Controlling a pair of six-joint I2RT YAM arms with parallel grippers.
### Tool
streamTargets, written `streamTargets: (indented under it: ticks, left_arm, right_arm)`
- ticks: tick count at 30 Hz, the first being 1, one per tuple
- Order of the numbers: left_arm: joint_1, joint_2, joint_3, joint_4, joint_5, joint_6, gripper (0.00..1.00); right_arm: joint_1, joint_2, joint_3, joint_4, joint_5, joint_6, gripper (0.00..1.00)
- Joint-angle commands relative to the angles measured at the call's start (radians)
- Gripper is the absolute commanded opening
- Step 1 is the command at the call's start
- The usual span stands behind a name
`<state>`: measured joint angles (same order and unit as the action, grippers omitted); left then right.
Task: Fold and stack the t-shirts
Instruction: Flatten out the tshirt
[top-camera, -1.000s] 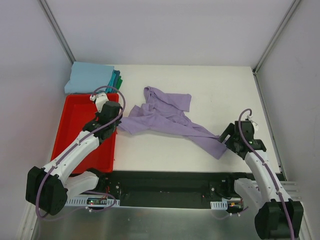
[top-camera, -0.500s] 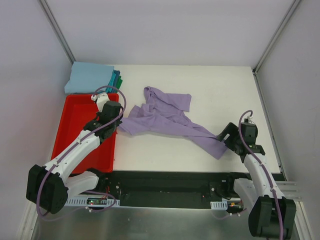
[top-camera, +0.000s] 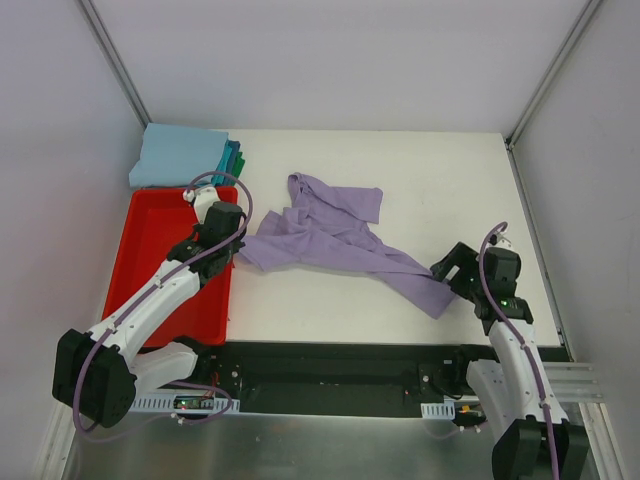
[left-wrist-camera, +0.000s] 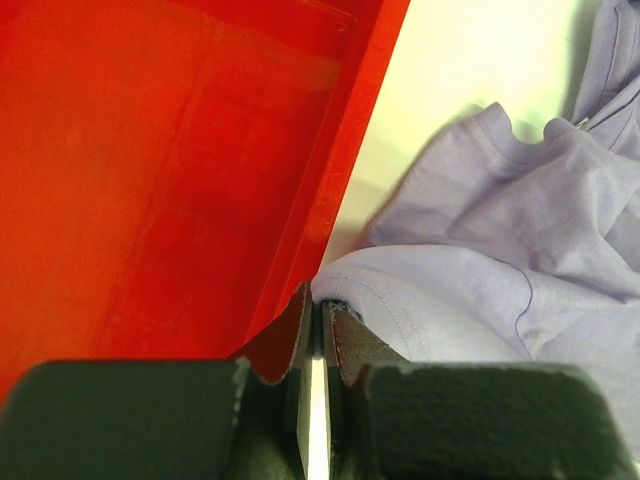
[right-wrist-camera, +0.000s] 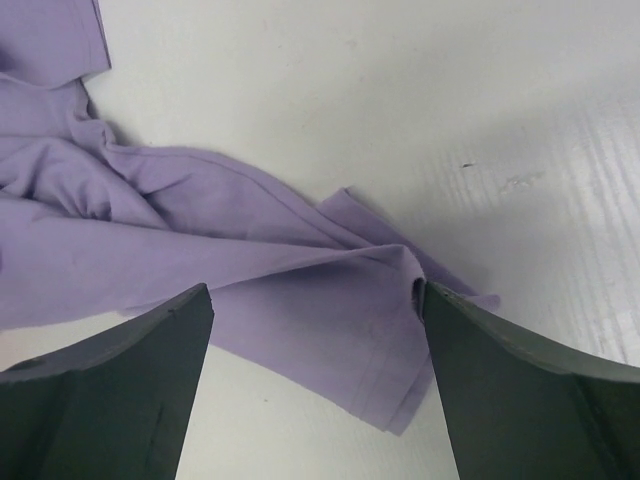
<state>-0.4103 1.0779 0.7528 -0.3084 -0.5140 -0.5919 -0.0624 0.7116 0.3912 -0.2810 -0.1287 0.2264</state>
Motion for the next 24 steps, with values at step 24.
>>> streamTargets:
  ticks: [24]
  left_arm:
    - [0.013,-0.001,-0.003,0.028,0.017,0.004,0.00]
  right_arm:
    - [-0.008,0.127,0.023,0.042,-0.006,-0.021,0.84]
